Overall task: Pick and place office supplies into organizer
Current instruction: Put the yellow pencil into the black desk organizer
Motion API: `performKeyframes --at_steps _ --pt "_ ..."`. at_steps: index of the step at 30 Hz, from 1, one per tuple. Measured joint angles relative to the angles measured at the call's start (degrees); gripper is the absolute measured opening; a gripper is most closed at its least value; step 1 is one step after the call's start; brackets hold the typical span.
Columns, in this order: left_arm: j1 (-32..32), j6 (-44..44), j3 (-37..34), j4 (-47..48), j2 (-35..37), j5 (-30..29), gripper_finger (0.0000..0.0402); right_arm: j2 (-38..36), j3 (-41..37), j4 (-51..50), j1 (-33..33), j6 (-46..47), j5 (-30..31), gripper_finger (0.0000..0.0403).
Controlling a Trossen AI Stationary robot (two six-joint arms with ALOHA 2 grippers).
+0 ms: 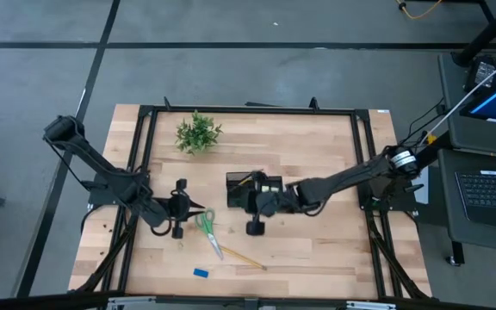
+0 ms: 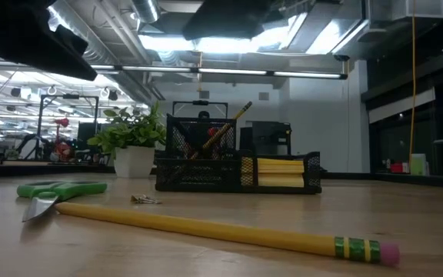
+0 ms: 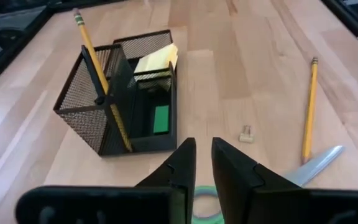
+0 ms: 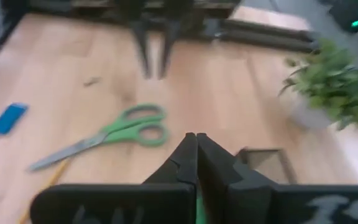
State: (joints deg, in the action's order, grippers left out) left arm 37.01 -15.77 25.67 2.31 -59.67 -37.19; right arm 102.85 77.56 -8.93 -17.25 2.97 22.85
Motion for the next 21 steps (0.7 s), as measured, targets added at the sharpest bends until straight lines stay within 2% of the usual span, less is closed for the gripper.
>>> performKeyframes --at_steps 6,9,15,21 --pt "0.0 3.0 0.0 -3.7 -2.4 0.0 0.006 0.0 0.0 -4.6 -3.4 4.0 0.0 0.0004" --pt "0.0 3.4 0.0 -4.4 -2.9 -0.1 0.0061 0.0 0.0 -5.7 -4.7 7.5 -0.8 0.0014" --pt "0.0 3.4 0.0 -4.3 -2.9 -0.2 0.0057 0.0 0.0 -6.8 -5.7 16.5 -12.1 0.0036" --pt "0.0 0.5 0.0 -4.3 -2.9 0.7 0.006 0.1 0.0 -6.8 -6.1 21.7 -15.7 0.0037"
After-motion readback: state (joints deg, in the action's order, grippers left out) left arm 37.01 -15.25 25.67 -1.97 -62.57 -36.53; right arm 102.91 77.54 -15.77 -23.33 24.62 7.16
